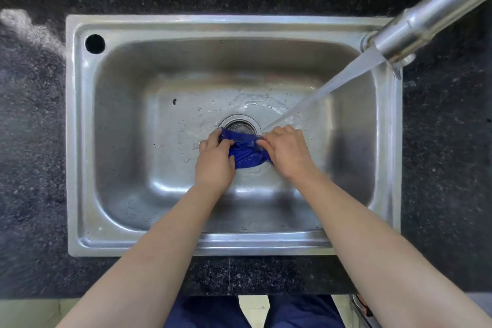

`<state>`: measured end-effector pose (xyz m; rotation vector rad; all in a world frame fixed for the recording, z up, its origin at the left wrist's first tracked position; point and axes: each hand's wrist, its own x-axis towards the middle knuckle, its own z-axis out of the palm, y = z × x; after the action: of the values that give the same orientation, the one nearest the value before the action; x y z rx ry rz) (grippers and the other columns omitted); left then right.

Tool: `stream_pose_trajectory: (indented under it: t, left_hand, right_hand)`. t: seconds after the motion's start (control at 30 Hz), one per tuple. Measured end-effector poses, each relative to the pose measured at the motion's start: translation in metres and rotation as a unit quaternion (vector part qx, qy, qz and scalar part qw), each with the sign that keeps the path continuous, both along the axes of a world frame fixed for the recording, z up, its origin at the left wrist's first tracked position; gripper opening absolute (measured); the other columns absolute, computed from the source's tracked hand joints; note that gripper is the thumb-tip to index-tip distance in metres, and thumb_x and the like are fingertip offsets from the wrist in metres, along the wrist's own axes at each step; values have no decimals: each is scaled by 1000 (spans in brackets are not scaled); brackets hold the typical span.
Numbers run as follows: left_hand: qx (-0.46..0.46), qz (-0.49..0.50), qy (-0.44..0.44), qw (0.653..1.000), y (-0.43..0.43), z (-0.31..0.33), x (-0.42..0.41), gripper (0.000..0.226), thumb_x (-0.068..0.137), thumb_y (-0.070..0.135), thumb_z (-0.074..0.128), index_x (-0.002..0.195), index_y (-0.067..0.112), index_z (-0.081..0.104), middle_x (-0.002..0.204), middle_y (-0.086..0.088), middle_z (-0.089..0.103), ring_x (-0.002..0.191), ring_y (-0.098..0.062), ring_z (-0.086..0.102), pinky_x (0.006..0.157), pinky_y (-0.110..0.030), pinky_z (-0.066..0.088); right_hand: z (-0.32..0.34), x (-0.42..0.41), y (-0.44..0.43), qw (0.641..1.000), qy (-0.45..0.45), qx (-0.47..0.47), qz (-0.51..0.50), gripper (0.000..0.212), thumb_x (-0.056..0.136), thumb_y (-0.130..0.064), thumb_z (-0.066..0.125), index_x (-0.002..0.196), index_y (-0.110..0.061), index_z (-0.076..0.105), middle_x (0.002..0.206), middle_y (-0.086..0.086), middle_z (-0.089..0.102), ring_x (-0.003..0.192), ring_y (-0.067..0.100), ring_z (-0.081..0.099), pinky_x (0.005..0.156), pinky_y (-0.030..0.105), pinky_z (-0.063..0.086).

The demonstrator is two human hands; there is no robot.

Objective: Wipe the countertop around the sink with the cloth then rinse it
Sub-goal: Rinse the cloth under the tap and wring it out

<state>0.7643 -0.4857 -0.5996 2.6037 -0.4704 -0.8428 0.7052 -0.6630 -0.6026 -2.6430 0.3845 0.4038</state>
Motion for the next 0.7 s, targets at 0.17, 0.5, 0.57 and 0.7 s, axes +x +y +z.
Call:
stream_pose_trajectory:
  t: [0.17, 0.5, 0.57, 0.7]
  left_hand:
    - [42, -30, -9, 999, -2, 0, -2, 18, 91, 2, 56, 104, 2, 68, 158, -10, 29, 122, -37, 37, 90, -45, 47]
    - [42, -168, 8, 985, -16, 1, 10, 94, 83, 2, 54, 160, 26, 4, 155, -1, 37, 125, -34, 38, 88, -43, 46]
    - [66, -203, -14, 977, -17, -1, 9, 87, 86, 8, 55, 160, 25, 11, 137, -9, 48, 122, -36, 41, 88, -44, 45]
    - [76, -211, -84, 971, -9, -1, 14, 43, 90, 20, 61, 133, 17, 56, 114, -14, 57, 106, -38, 54, 79, -42, 42]
  right_hand:
    - [8, 4, -25, 991, 89, 94, -23, 27, 103, -14, 44, 101, -4, 69, 96, 18, 67, 93, 37, 60, 83, 39, 45]
    - [13, -33, -14, 990, 130, 9, 50, 72, 94, -42, 56, 158, -28, 26, 159, 9, 27, 139, 35, 29, 107, 48, 36]
    - [6, -34, -13, 991, 107, -13, 83, 68, 96, -25, 59, 156, -36, 30, 149, 12, 36, 125, 37, 38, 98, 45, 42]
    - [10, -18, -33, 988, 111, 103, 14, 47, 98, -22, 56, 143, -35, 52, 120, 7, 55, 111, 30, 54, 88, 35, 44]
